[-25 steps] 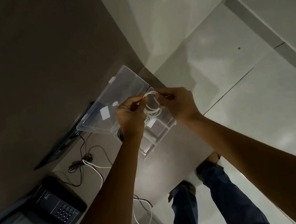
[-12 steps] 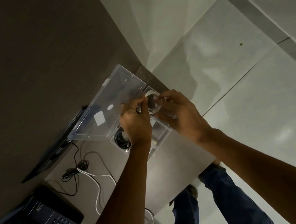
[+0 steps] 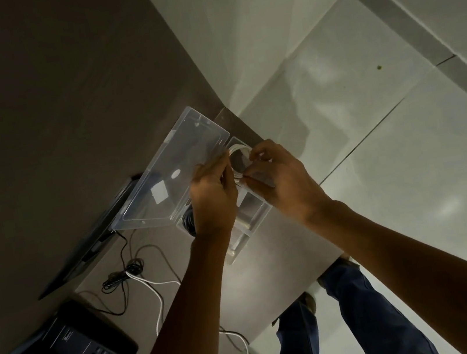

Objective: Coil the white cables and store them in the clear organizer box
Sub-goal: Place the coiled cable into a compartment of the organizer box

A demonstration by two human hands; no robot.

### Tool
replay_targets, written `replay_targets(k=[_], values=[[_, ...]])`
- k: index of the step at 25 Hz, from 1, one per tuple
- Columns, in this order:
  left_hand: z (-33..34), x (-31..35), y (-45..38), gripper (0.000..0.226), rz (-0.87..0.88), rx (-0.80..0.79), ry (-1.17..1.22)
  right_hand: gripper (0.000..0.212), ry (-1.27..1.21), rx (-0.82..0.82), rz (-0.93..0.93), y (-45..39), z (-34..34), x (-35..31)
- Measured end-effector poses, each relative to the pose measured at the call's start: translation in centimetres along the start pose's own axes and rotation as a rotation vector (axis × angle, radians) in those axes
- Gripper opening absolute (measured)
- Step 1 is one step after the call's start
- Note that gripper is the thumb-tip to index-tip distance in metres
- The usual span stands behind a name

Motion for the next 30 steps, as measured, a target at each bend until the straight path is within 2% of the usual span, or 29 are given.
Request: replay_targets(k=[3,7,10,12,13,16,18,20,22,24,30], values=[[-0.3,0.2,-0.3,0.031,0.128,-0.169,-0.076,0.024,0.224,0.018,-0.141,-0.4,-0.3,-1.2],[-0.2,0.2,-0.8,0.038,0.158,-0.287,-0.113,0.032,0.288,0.023,-0.042,-1.0,-0.2,-1.9],[0.1,0.1,-0.7,0.038,0.028,-0.366,-0.047,0.032,0.254,0.056,0.031,-1.4,-0.3,-2.2],[0.2,-0.1,-0.6,0.05,-0.117,-0.425,0.035,0.032,0.237,0.055,0.056,-1.5,-0.3,-2.3],[0.0,-0.2,-0.5,0.056,-0.125,-0.453,0.036,0.032,0.224,0.05,0.069,-1.6,-0.3,-2.3],[0.0,-0.6,-0.6,0.037,-0.074,-0.512,-0.033,0.038,0.228,0.062,0.052,-1.7,-0.3,-2.4],[0.2,-0.4,-1.4,0.017,-0.181,-0.433,0.093,0.045,0.228,0.074,0.034,-1.8,-0.4,-2.4],[0.7,-0.6,-1.9,0.009,-0.294,-0.372,0.13,0.051,0.207,0.052,0.027,-2.1,-0.5,-2.2],[0.8,-0.7,-1.7,0.02,-0.233,-0.38,0.075,0.052,0.179,0.014,0.028,-2.2,-0.4,-2.0],[0.5,-0.3,-1.6,0.028,-0.05,-0.309,-0.029,0.05,0.147,-0.004,0.041,-2.5,-0.5,-1.8],[0.5,0.6,-1.7,0.031,0.154,-0.339,-0.249,0.035,0.19,0.048,0.048,-2.6,-0.2,-1.4]])
Point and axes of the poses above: each hand's wrist, its own y-axis away from the middle knuckle, its own z-axis out of the palm, x = y × z, the point moved 5 cm from there along -y, towards the middle knuckle, and after that the axes turned 9 degrees about x, right-handed, at the moved point
